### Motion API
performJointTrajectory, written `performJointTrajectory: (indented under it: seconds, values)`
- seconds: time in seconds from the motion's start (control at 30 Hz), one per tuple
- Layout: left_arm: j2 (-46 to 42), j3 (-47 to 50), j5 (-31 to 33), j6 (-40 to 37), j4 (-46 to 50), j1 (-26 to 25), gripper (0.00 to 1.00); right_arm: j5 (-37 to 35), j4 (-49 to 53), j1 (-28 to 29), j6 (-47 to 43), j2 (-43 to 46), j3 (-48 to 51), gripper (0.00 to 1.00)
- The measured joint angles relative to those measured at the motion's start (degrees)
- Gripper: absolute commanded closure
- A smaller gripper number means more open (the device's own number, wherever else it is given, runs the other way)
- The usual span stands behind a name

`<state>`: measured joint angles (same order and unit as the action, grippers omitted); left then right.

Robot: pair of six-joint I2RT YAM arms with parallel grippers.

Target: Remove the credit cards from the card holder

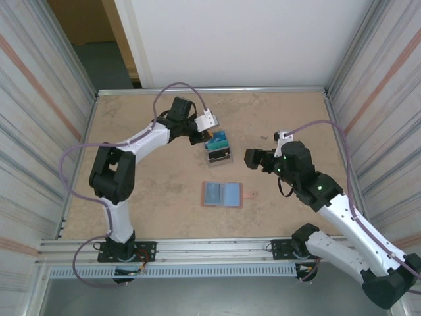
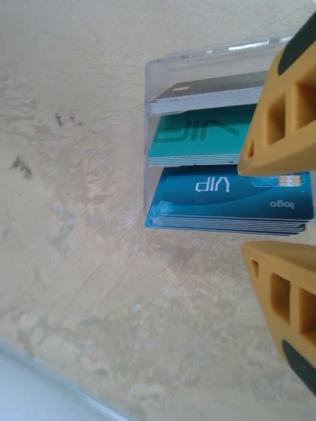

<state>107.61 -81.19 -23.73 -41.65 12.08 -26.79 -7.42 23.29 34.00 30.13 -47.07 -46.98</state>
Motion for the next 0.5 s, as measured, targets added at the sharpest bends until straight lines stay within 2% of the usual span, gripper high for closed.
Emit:
performJointTrajectory:
  seconds: [0.03,0.1,0.23,0.3,0.37,0.5]
  values:
    - [-1.8,1.2,0.6,0.9,-0.8,-0.2,0.55,-0.4,0.0,0.0,0.5,-0.4,0.0,0.01]
    - [-6.1,4.2,2.1,3.0,-3.2,-0.5,0.34,-1.1,0.7,0.0,1.5,-1.9,-0.2,0.01]
    - [-14.6,10.7,6.3,8.7,-7.9,-1.1,0.2,-1.7,3.9,0.3,3.7,-7.2,-2.2,0.01]
    - [-19.0,14.7,8.9,12.2,-10.0,-1.4,0.02,-2.4,5.4,1.8,4.7,-11.1,-3.5,0.01]
    - [-23.2,19.0,11.6,16.7,-12.0,-1.5,0.01,-3.3,6.8,4.2,6.0,-14.4,-4.5,0.01]
    - [-32.8,29.2,18.5,27.1,-15.4,-1.5,0.01,-4.8,9.9,9.9,9.3,-21.3,-6.7,0.13]
